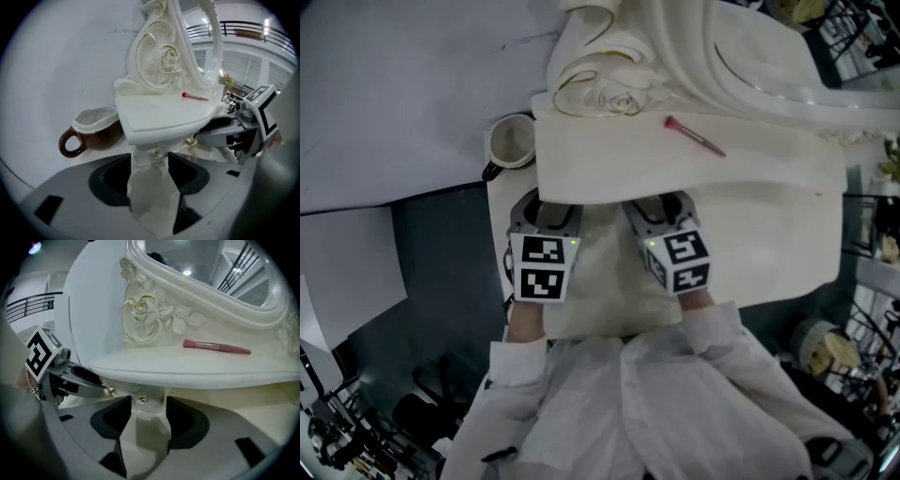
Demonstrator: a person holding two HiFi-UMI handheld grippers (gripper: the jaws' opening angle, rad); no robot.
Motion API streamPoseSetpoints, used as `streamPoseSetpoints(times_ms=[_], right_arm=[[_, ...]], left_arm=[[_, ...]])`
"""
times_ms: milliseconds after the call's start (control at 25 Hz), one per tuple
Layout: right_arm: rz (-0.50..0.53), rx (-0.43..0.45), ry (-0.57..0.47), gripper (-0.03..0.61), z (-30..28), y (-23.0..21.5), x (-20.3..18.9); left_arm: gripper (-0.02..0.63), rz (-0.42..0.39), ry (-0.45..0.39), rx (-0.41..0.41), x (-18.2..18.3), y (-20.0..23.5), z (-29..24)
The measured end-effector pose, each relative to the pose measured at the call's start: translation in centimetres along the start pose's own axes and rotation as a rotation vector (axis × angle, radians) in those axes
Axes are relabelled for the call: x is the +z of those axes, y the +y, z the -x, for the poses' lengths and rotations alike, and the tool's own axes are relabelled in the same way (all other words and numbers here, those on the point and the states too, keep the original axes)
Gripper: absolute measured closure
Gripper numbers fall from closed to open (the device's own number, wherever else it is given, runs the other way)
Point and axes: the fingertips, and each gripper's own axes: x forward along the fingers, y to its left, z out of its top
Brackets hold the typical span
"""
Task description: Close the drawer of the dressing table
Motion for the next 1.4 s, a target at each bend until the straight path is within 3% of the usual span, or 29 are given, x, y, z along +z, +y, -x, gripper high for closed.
streamPoseSetpoints(times_ms=[560, 1120, 1400], right_arm=[[-0.015, -0.033, 0.003, 0.367, 0.1, -0.1, -0.1], [-0.038, -0.008, -0.05, 0.368, 3.0, 1.0, 0.7], [-0.053, 0.04, -0.08, 0.368, 5.3, 2.4, 1.0]], left_arm=[[0.383, 0.067, -0.015, 0.036, -0.3, 0.2, 0.1], [0.385, 0.125, -0.081, 0.01, 0.1, -0.8, 3.4], [0.385, 0.117, -0.129, 0.003, 0.5, -1.8, 5.9]])
